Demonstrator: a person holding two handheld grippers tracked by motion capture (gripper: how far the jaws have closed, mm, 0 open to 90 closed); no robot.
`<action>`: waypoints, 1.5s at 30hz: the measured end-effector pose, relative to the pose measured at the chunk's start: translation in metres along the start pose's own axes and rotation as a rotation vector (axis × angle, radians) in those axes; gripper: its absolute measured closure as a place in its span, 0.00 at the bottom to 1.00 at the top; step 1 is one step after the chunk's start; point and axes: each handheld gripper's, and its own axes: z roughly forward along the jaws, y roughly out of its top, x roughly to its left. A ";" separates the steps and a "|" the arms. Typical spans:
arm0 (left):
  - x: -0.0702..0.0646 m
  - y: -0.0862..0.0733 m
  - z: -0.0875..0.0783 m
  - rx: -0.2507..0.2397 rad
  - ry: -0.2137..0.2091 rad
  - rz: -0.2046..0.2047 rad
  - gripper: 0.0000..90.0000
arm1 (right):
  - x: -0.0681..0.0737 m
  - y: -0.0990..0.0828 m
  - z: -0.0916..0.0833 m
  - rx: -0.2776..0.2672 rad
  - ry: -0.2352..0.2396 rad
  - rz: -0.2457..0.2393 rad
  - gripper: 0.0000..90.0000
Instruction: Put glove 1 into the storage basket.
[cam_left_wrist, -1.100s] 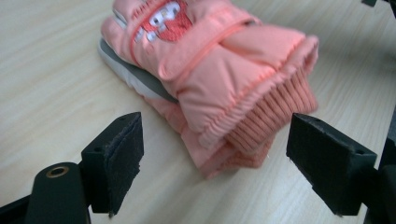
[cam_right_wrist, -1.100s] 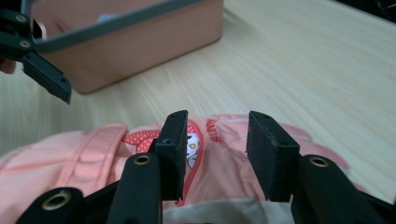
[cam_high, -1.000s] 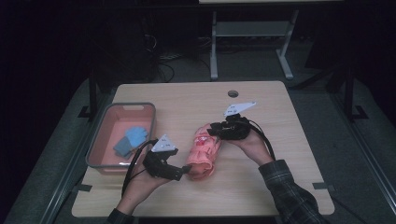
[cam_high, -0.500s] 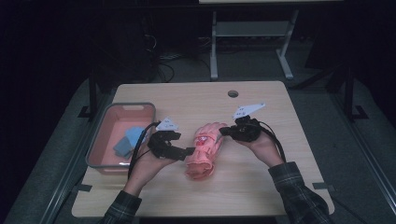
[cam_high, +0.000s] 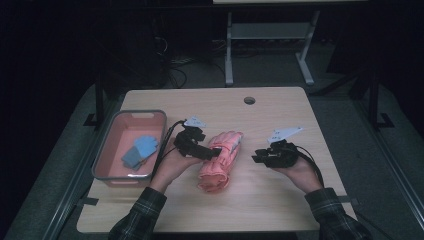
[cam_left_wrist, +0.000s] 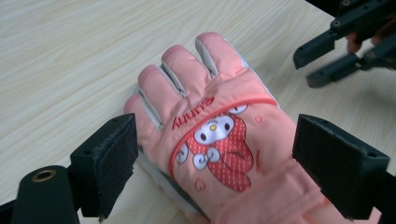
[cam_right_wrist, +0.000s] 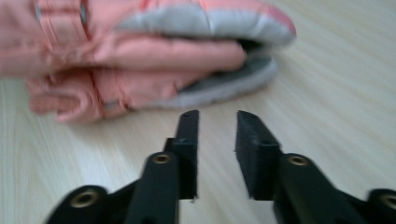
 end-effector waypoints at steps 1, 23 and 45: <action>0.000 0.001 0.003 -0.001 -0.005 -0.007 0.15 | -0.001 -0.005 -0.002 0.004 -0.005 0.006 0.66; 0.007 -0.027 0.043 0.080 -0.083 -0.032 0.14 | -0.002 -0.048 -0.009 0.094 -0.122 0.042 0.26; 0.009 -0.029 0.027 0.100 -0.008 -0.069 0.14 | 0.003 -0.049 -0.003 0.130 -0.163 0.014 0.11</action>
